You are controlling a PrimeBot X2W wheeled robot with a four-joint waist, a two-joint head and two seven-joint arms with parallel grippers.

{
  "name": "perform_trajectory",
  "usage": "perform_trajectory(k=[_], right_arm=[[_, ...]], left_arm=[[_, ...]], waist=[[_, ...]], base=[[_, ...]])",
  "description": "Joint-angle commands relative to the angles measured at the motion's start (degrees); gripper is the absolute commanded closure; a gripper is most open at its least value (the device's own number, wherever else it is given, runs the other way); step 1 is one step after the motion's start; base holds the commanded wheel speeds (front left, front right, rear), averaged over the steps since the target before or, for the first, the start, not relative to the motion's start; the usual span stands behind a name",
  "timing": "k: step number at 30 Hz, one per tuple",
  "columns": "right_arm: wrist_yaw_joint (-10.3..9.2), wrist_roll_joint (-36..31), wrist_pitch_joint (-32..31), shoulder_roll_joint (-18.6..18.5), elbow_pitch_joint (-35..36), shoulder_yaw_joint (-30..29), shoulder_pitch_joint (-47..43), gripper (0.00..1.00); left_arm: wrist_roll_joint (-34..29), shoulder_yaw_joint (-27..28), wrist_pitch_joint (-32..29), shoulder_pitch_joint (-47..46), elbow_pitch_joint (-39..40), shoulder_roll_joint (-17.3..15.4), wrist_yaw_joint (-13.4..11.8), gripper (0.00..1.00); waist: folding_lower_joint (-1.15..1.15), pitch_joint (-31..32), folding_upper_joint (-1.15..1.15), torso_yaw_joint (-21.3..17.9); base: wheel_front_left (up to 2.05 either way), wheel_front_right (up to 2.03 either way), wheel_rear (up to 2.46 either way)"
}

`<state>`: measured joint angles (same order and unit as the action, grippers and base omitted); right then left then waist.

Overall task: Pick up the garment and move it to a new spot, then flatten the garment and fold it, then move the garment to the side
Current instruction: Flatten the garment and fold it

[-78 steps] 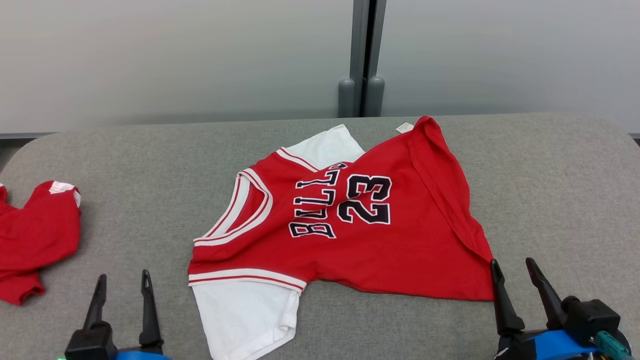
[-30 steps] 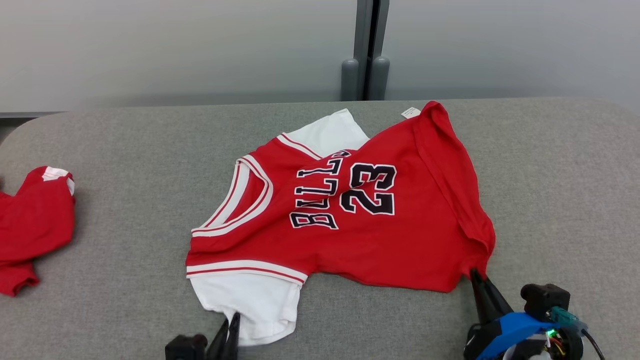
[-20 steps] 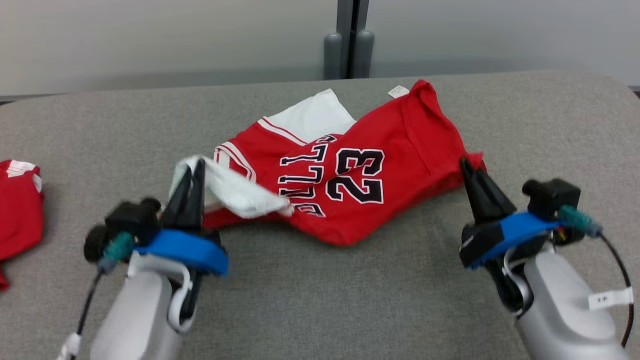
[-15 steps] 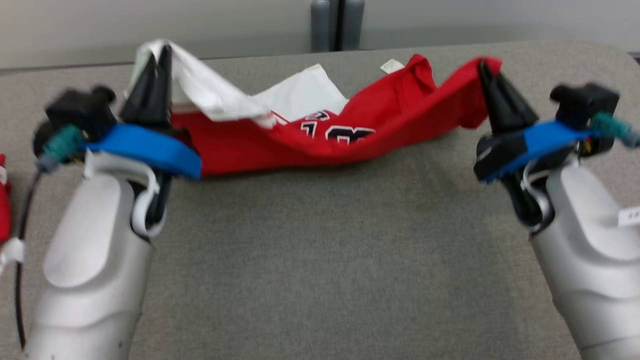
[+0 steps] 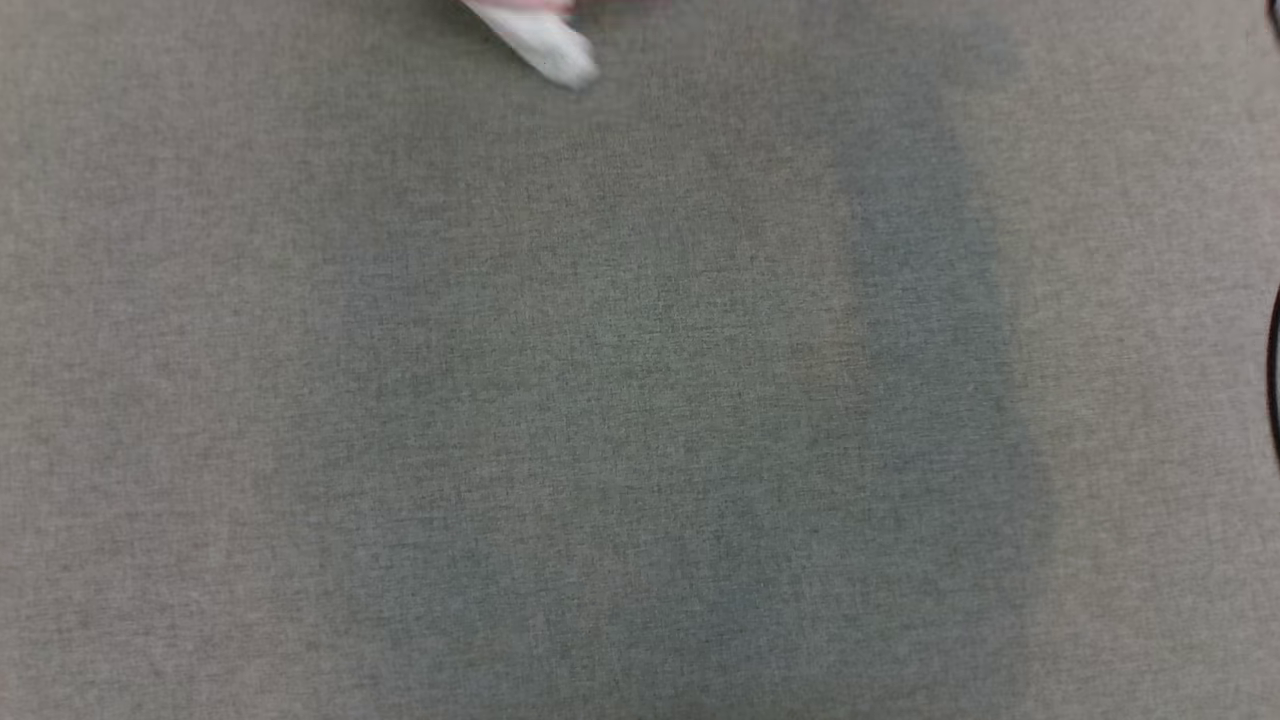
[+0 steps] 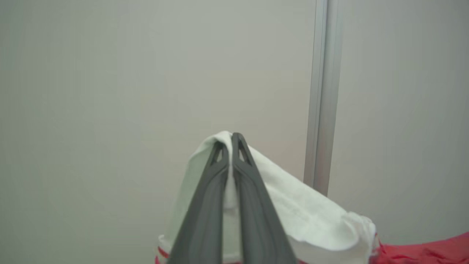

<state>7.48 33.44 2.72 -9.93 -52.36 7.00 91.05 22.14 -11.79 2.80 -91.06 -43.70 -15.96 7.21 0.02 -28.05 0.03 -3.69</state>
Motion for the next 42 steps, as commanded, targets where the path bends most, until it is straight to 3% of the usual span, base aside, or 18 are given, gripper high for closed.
perform_trajectory(k=[1, 8, 14, 21, 27, 33, 42], right_arm=[[0.03, 0.10, 0.53, 0.05, -0.94, -0.14, 1.73, 1.00], [0.02, -1.08, 3.46, -0.07, -8.05, 1.95, 10.72, 1.00], [0.02, 0.42, 4.54, 0.84, -9.86, 7.19, 4.89, 1.00], [0.03, 5.31, 8.34, 1.70, -7.35, 14.15, -11.52, 1.00], [0.02, 12.19, 10.28, 0.37, -2.06, 19.03, -26.91, 1.00], [0.03, 17.76, 11.60, -3.10, 4.51, 23.68, -40.92, 1.00], [0.02, 24.16, 12.43, -7.66, 11.44, 24.56, -59.43, 1.00]], left_arm=[[0.32, 0.44, 0.40, -1.71, -0.88, 0.26, 0.30, 1.00], [1.08, -1.59, 4.57, -12.61, -8.38, 2.24, 0.41, 1.00], [4.93, -6.24, 8.29, -6.46, -11.28, 3.12, 0.44, 1.00], [9.85, -10.13, 12.03, 13.13, -9.97, 1.54, 0.45, 1.00], [10.84, -4.59, 12.40, 32.44, -0.31, 1.08, -0.25, 1.00], [10.69, 3.89, 12.39, 52.57, 12.33, 4.35, -1.22, 1.00], [7.24, 8.34, 12.41, 75.81, 24.54, 9.18, -1.83, 1.00]], waist=[[-0.02, -0.55, -0.03, 0.19], [-0.02, -1.47, -0.03, 0.78], [-0.02, -1.28, -0.03, 1.55], [-0.02, 0.76, -0.03, 1.12], [-0.02, 3.43, -0.03, 0.86], [-0.02, 7.04, -0.03, 1.39], [-0.02, 13.95, -0.03, 3.20]], base=[[0.00, 0.00, 0.00], [0.00, 0.00, 0.00], [0.00, 0.00, 0.00], [0.00, 0.00, 0.00], [0.00, 0.00, 0.00], [0.00, 0.00, 0.00], [0.00, 0.00, 0.00]])
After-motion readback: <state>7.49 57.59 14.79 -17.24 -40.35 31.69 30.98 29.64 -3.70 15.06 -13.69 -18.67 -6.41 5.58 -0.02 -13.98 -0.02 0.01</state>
